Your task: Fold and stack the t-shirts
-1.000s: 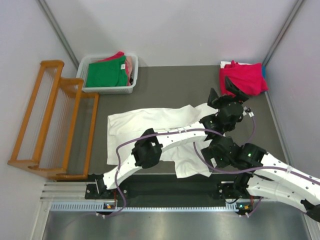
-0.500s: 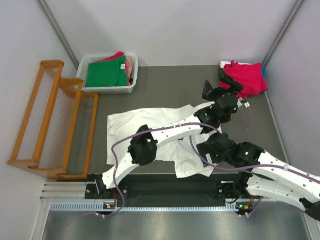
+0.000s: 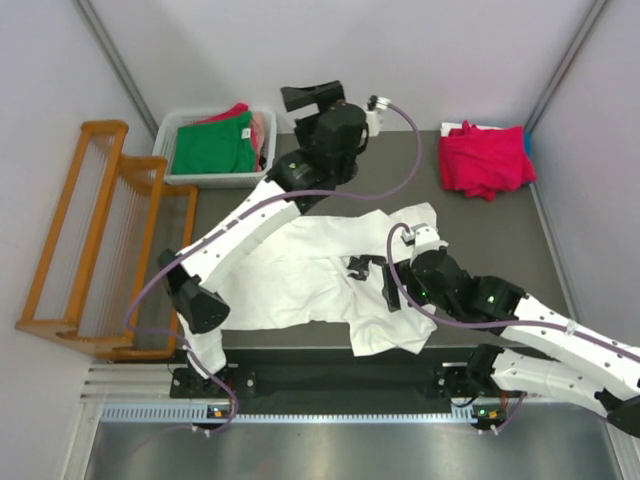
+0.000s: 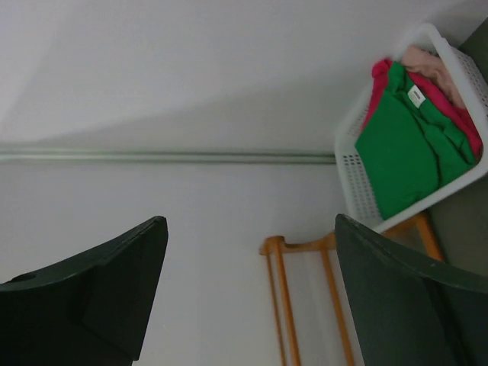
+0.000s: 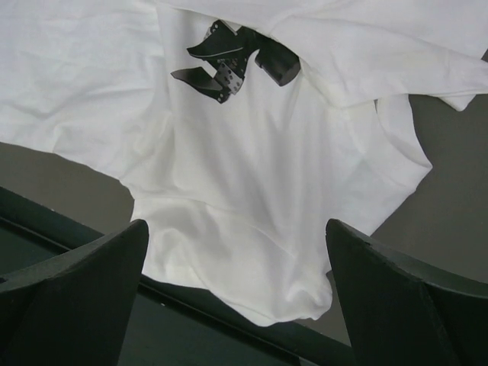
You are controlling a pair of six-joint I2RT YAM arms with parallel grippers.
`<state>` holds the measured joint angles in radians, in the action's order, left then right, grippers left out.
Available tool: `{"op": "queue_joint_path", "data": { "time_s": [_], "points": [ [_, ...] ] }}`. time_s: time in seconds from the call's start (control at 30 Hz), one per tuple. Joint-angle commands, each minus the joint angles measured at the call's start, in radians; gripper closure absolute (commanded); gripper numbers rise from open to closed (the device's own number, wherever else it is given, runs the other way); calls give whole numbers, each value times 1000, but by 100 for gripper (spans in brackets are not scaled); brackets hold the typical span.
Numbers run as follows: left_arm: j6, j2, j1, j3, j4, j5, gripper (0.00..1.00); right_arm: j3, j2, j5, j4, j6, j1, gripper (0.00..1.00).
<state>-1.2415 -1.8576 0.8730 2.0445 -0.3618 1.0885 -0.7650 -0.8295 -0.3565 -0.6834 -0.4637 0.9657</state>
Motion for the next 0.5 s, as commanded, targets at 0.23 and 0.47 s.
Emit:
{"op": "queue_joint_path", "data": {
  "time_s": [0.23,0.47],
  "points": [
    [490,199,-45,-14,-520,-148,11,-106,-78,-68,44,-44,-1,0],
    [666,258,-120,-46,-611,-254,14,-135,-154,-73,67,-35,-1,0]
  ]
}}
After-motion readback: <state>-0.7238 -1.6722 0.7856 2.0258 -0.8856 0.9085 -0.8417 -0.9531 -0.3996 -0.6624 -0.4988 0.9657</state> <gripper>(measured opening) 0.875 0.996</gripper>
